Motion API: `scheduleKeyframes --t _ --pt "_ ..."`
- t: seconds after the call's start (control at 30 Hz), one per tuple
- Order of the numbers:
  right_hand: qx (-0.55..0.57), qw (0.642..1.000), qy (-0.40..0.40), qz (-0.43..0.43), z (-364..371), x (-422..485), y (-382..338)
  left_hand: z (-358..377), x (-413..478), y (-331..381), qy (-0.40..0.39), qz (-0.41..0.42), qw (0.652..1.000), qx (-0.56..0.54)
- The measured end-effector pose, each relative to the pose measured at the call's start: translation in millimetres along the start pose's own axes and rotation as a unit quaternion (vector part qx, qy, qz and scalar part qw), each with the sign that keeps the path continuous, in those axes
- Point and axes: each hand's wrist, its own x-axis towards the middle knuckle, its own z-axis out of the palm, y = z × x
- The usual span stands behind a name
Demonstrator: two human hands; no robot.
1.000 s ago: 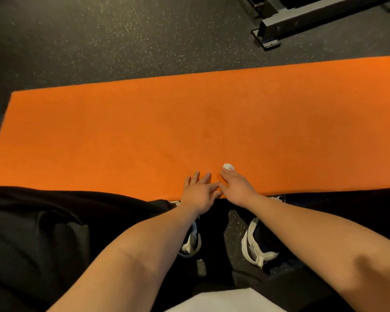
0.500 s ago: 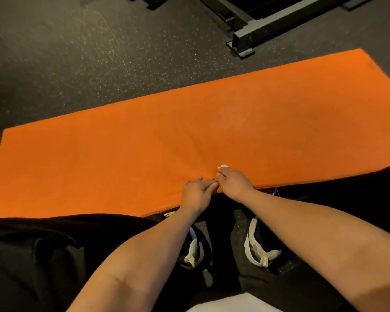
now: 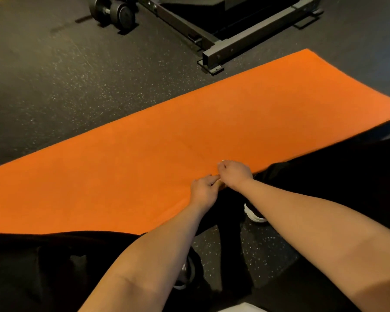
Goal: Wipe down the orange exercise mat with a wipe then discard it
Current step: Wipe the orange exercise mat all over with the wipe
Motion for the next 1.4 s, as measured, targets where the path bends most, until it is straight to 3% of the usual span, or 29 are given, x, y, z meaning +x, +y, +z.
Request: scheduleKeyframes --t 0.13,0.4,0.57,0.8,0.87,1.0,1.07,1.2,1.4 --pt "-0.008 1.0 -0.003 -0.022 0 -1 -3 3 5 -14 -0.059 0.004 0.995 0.078" --pt "-0.034 0.999 0.007 -0.032 -6 16 -15 -35 -41 -54 -0.027 -0.068 0.959 0.274" --pt "-0.075 0.994 0.026 -0.077 10 3 -16 -29 -36 -50 -0.016 -0.072 0.962 0.262" --pt "-0.081 0.961 -0.023 -0.263 36 -20 -34 -34 -25 -51 0.002 -0.05 0.977 0.205" --pt "-0.109 0.961 -0.016 -0.252 28 -15 -26 -36 -28 -53 0.006 -0.061 0.979 0.195" --pt "-0.13 0.981 0.057 -0.131 13 4 0 -43 -41 -62 0.006 -0.111 0.96 0.258" --pt "-0.123 0.984 0.047 -0.117 17 3 4 -43 -44 -65 -0.009 -0.119 0.959 0.259" --pt "-0.105 0.982 0.007 -0.16 41 -22 -19 -40 -44 -63 -0.006 -0.118 0.962 0.244" --pt "-0.146 0.946 -0.044 -0.285 47 -43 -38 -44 -45 -61 0.025 -0.1 0.968 0.228"
